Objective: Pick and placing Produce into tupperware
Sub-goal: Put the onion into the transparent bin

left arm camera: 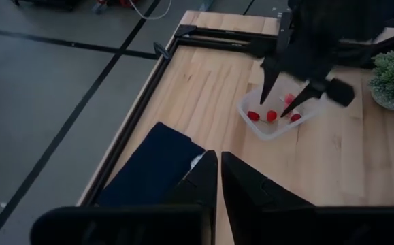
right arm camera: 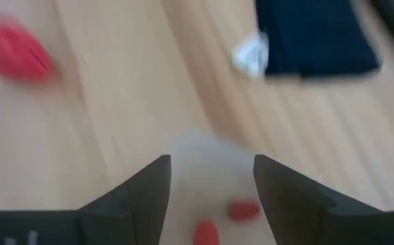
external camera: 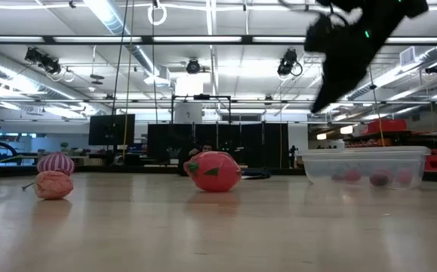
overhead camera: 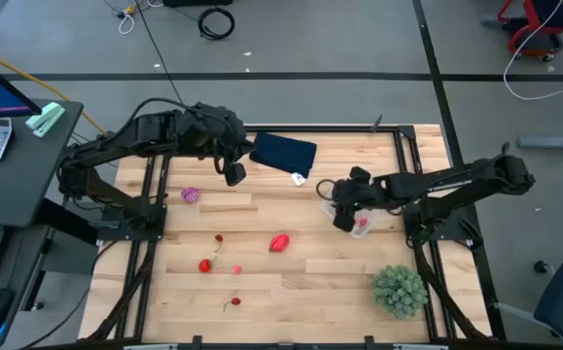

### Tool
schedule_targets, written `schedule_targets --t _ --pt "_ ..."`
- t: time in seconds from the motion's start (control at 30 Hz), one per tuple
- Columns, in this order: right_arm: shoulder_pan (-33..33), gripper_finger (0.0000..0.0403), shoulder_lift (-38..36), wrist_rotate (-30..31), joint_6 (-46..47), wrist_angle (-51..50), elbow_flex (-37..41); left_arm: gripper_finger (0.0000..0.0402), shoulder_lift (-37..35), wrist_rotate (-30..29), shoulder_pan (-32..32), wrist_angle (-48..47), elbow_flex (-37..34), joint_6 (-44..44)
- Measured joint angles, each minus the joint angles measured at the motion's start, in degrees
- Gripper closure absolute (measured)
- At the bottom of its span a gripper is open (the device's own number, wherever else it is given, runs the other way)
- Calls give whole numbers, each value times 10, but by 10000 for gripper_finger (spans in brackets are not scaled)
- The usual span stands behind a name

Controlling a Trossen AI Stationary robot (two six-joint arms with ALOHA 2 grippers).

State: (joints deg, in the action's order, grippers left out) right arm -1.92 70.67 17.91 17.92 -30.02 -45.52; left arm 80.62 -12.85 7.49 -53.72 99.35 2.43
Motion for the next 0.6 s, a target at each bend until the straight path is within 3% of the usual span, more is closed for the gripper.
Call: schedule_targets --t 0.13,0.3,0.37,0.47,0.53,0.6 --pt "-8 191 -16 0 0 7 -47 376 -1 -1 -26 -9 -20 4" --pt "-26 201 -18 1 15 43 -48 382 0 -28 -88 -1 -100 59" --pt "-34 204 -10 0 20 43 -48 385 0 -91 -118 9 -145 100" --pt "-44 207 -1 0 19 44 -47 392 1 -231 -162 -15 -208 172" --pt "-44 209 -1 3 19 45 -47 394 -4 -303 -186 -73 -240 243" --pt "-44 210 -2 8 20 46 -47 394 -10 -338 -207 -143 -260 333"
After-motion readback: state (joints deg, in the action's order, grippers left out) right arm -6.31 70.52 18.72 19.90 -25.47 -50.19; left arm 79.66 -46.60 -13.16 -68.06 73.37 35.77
